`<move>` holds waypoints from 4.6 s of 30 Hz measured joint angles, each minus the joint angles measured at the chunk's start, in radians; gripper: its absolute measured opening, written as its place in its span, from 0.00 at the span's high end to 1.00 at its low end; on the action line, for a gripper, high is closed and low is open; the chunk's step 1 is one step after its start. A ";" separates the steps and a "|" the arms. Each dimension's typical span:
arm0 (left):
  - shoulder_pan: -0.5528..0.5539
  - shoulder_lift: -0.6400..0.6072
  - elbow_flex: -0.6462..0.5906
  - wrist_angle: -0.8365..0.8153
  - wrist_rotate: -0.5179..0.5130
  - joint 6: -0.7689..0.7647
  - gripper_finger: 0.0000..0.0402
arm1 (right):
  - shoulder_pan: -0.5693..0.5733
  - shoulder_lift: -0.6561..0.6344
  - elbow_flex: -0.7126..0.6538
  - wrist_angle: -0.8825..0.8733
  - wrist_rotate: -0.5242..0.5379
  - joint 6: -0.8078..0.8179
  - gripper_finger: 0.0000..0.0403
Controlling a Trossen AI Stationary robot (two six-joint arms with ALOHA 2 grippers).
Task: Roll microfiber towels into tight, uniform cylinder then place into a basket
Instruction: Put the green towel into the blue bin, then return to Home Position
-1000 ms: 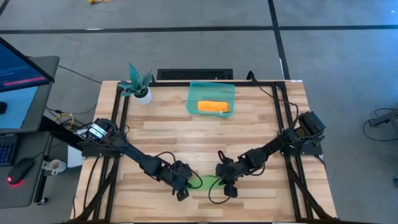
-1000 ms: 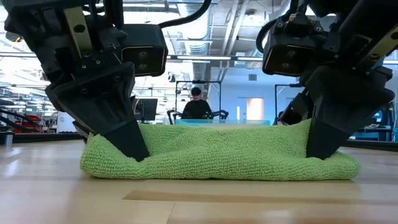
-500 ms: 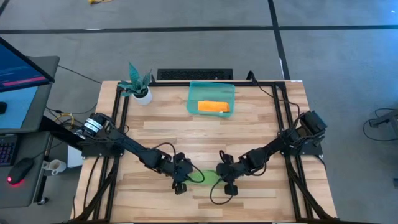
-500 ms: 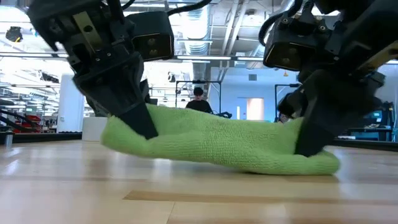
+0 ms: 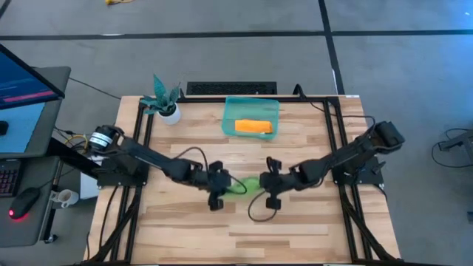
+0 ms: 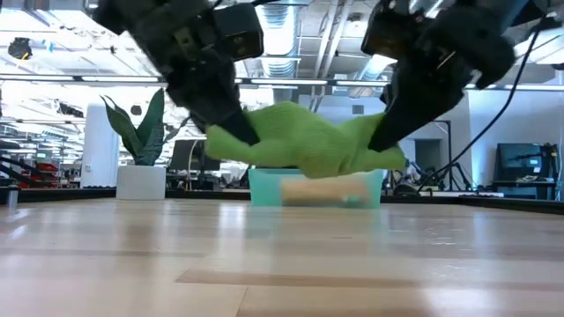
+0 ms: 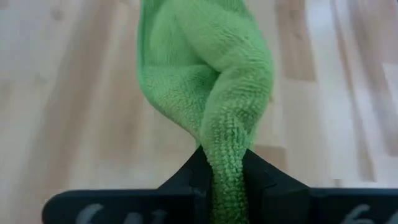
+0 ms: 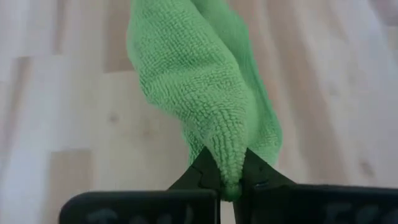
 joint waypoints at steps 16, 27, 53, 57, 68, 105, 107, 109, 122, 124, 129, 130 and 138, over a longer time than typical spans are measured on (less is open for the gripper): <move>0.329 -0.055 0.002 -0.022 0.089 0.293 0.95 | -0.316 -0.069 0.000 -0.095 -0.001 -0.229 0.94; 0.572 -0.053 0.095 -0.027 0.208 0.531 0.96 | -0.566 -0.089 0.002 -0.019 -0.064 -0.424 0.94; 0.864 0.342 0.583 -0.259 0.267 0.825 0.96 | -0.992 -0.086 0.002 0.122 -0.282 -0.786 0.94; 0.886 0.367 0.602 -0.250 0.265 0.851 0.96 | -1.021 -0.045 0.000 0.142 -0.294 -0.791 0.94; 0.908 0.377 0.595 -0.257 0.271 0.868 0.96 | -1.038 0.092 0.006 0.179 -0.300 -0.770 0.94; 0.911 0.376 0.748 -0.445 0.225 0.864 0.65 | -1.032 0.093 0.003 0.120 -0.286 -0.718 0.94; 0.911 0.374 0.771 -0.476 0.225 0.866 0.67 | -1.032 0.093 0.004 0.117 -0.286 -0.710 0.92; 0.912 0.374 0.783 -0.503 0.235 0.866 0.69 | -1.031 0.093 0.010 0.112 -0.287 -0.704 0.88; 0.951 0.374 0.785 -0.594 0.440 0.846 0.77 | -1.023 0.091 0.118 -0.062 -0.285 -0.687 0.41; 0.953 0.374 0.785 -0.612 0.450 0.839 0.79 | -1.023 0.086 0.138 -0.090 -0.285 -0.655 0.37; 0.946 0.360 0.785 -0.665 0.465 0.823 0.84 | -1.025 0.050 0.194 -0.203 -0.283 -0.643 0.36; 0.946 0.347 0.776 -0.666 0.485 0.816 0.85 | -1.023 0.035 0.204 -0.226 -0.287 -0.645 0.36; 0.907 0.145 0.542 -0.538 0.649 0.710 0.95 | -0.965 -0.224 0.154 -0.298 -0.293 -0.600 0.35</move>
